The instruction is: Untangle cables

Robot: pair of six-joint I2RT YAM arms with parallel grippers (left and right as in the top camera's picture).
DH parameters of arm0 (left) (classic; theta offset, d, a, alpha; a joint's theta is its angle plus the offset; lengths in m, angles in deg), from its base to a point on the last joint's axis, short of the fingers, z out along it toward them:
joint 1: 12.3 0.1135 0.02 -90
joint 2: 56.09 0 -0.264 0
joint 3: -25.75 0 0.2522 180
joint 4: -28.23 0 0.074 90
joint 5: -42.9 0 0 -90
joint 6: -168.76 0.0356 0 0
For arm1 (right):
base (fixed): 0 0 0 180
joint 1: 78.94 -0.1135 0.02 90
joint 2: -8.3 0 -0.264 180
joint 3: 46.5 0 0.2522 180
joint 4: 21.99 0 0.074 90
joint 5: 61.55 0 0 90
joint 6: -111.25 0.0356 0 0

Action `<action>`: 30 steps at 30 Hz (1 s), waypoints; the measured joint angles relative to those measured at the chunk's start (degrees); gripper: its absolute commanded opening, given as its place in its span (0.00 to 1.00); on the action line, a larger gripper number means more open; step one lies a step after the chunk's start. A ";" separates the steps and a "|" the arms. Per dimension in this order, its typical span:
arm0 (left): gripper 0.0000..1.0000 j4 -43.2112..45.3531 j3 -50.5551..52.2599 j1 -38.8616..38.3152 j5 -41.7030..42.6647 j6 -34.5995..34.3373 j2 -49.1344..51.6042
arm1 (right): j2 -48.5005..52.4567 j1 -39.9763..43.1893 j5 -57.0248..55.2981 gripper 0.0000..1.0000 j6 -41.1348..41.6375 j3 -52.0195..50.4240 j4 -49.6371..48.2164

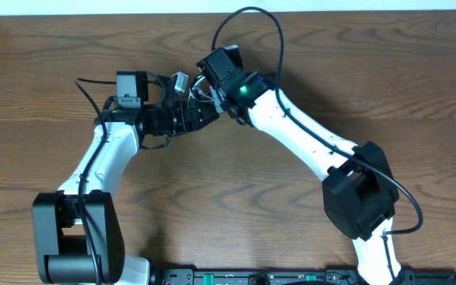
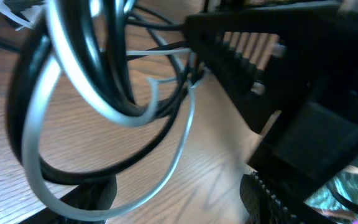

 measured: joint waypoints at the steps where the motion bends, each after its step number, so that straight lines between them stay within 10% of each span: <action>1: 0.68 -0.07 0.00 0.02 -0.81 -0.09 0.00 | 0.00 -0.17 0.00 0.01 -0.13 0.00 -0.31; 10: 0.67 0.04 0.00 0.02 -5.11 -0.50 0.00 | -0.02 -0.39 2.34 0.01 -0.70 0.00 -0.76; 30: 0.27 0.11 0.00 0.02 -7.65 -1.66 0.00 | -0.09 -1.36 8.76 0.01 -1.38 0.00 0.52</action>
